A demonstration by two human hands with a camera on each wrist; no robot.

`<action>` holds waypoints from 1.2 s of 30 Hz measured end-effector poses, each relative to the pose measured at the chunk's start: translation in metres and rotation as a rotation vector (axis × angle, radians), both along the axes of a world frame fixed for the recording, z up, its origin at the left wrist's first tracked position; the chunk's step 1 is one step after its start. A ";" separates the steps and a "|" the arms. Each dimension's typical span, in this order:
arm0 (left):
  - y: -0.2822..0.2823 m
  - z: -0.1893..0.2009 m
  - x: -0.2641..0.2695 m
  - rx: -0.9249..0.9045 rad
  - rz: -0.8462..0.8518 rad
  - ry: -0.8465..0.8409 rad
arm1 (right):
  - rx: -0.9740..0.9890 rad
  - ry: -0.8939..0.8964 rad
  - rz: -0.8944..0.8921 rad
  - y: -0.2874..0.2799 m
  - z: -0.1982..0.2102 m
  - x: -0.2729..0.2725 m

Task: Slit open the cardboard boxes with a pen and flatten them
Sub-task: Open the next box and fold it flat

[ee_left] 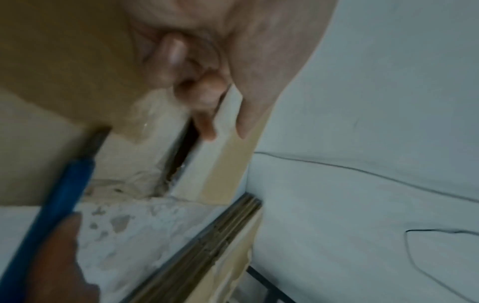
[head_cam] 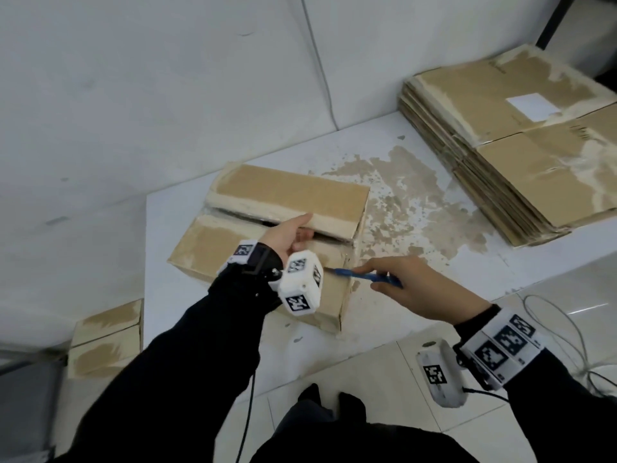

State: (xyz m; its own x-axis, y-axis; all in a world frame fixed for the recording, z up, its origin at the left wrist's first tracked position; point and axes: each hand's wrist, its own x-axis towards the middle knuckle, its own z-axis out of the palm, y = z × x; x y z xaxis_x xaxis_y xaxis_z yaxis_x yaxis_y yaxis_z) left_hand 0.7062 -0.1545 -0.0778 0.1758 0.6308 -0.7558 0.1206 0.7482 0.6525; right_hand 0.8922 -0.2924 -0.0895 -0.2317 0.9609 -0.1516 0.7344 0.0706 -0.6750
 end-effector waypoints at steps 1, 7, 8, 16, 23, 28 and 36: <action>-0.001 -0.004 0.003 0.042 0.025 0.005 | 0.042 -0.029 -0.007 -0.001 -0.001 0.001; -0.001 -0.013 0.007 0.129 0.031 -0.037 | 0.363 -0.393 -0.210 0.000 -0.009 0.018; 0.000 -0.014 0.006 0.141 0.031 -0.036 | 0.396 -0.461 -0.258 0.003 -0.014 0.016; -0.003 -0.020 0.006 0.390 0.059 0.094 | 0.093 -0.101 -0.669 0.017 -0.068 0.057; 0.013 0.000 -0.023 0.941 -0.752 1.099 | 0.040 -0.294 -0.563 0.010 -0.139 0.053; 0.016 0.029 -0.030 1.180 -0.838 1.110 | 0.521 0.146 -0.290 0.018 -0.061 0.003; -0.023 0.104 -0.103 0.984 -1.184 0.807 | 0.458 -0.018 -0.099 0.087 -0.020 0.004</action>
